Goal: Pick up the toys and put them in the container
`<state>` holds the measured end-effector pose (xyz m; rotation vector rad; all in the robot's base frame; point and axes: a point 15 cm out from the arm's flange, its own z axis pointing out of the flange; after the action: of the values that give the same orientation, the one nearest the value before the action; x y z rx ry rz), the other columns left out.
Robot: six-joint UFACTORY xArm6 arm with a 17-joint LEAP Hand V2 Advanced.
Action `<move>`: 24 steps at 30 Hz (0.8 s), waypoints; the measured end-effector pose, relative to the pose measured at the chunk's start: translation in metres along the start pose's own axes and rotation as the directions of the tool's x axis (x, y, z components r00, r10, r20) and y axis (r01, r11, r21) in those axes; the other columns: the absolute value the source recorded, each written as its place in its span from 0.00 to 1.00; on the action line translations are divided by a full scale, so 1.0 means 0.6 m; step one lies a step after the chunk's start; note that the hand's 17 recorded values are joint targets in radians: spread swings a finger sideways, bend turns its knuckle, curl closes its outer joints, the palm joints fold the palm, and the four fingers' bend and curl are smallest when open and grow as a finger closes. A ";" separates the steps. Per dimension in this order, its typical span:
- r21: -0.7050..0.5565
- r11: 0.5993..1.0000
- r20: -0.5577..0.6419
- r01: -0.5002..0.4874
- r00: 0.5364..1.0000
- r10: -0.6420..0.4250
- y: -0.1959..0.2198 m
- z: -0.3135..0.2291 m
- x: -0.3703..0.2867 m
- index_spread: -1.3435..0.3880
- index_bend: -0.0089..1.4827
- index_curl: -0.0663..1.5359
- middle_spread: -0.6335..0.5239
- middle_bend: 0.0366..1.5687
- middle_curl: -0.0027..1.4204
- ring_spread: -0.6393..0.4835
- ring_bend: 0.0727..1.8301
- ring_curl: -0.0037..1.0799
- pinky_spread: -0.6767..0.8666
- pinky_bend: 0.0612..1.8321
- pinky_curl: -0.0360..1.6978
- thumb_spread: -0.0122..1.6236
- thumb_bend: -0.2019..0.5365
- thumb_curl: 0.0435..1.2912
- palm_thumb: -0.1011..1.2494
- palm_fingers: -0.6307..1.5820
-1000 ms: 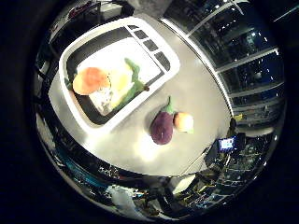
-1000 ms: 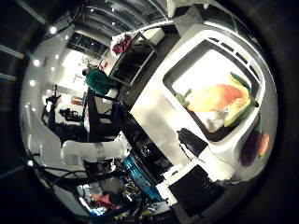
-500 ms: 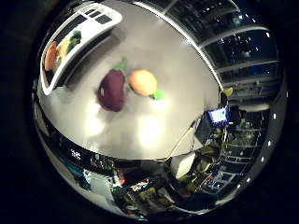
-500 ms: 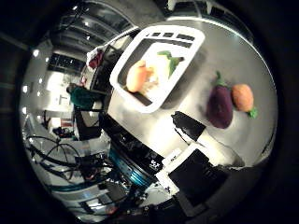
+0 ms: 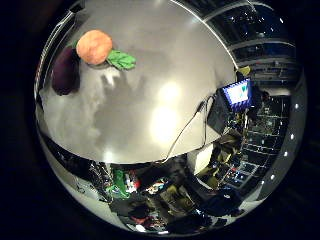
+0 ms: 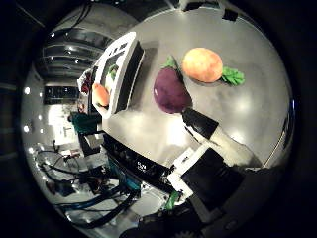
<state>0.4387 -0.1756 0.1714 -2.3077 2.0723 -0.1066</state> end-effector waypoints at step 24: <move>-0.116 0.992 0.040 0.056 0.998 -0.052 -0.109 0.172 -0.057 0.59 0.12 0.23 0.41 0.32 0.30 0.36 0.43 0.30 0.40 0.29 0.15 0.61 0.24 0.28 0.65 0.58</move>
<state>0.5078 -0.1363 0.0728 -2.4126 2.0520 0.0569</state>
